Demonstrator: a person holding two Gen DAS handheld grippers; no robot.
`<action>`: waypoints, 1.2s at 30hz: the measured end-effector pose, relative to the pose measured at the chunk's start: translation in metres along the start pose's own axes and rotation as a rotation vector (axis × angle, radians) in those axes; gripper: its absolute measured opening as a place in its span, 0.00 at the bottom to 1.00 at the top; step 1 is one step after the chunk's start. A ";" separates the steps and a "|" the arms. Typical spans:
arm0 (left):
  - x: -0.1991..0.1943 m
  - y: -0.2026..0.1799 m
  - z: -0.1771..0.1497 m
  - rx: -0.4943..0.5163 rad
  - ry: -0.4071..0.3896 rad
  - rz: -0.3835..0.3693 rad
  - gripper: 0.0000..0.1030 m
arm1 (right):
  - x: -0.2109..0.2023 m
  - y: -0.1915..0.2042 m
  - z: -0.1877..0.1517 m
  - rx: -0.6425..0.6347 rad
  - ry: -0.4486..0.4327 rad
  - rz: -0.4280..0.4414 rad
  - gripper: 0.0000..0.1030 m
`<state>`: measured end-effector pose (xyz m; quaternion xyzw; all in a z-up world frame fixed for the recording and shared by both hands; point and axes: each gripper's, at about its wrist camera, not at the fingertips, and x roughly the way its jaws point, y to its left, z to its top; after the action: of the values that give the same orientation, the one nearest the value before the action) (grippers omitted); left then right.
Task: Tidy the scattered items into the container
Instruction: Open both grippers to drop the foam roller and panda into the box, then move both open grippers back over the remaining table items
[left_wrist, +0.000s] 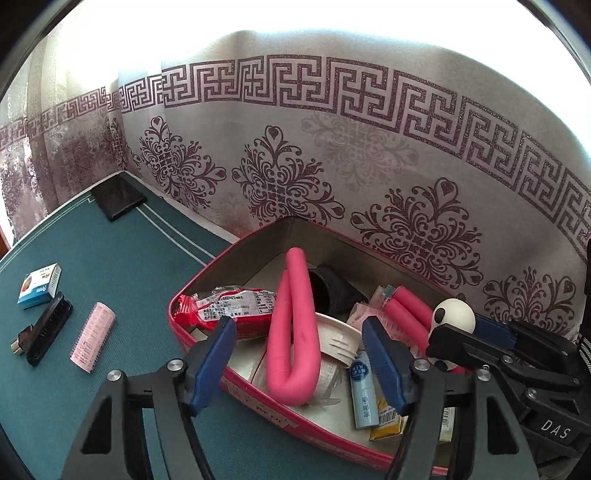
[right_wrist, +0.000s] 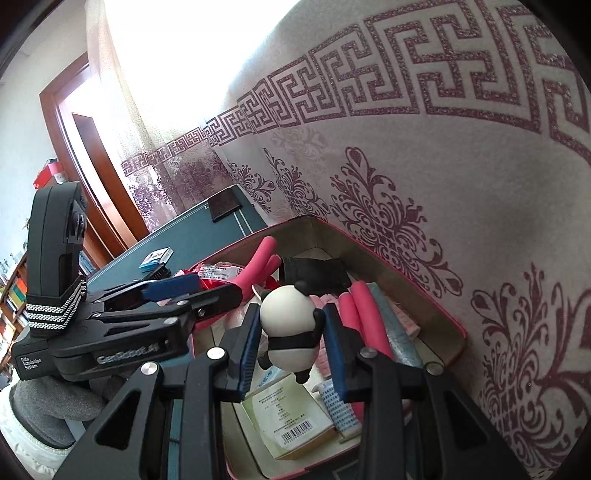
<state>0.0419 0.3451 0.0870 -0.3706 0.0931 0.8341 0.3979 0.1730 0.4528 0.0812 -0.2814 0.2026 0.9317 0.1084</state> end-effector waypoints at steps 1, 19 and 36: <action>0.000 0.001 0.000 0.002 0.001 0.002 0.70 | 0.001 -0.001 0.000 0.003 0.002 -0.002 0.36; -0.033 0.041 -0.016 -0.090 -0.061 0.091 0.80 | 0.000 0.005 -0.001 0.010 -0.007 -0.009 0.51; -0.073 0.133 -0.067 -0.320 -0.056 0.222 0.80 | 0.011 0.064 -0.004 -0.092 0.020 0.064 0.63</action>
<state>0.0108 0.1826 0.0718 -0.3931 -0.0115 0.8870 0.2421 0.1459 0.3950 0.0923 -0.2890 0.1694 0.9401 0.0636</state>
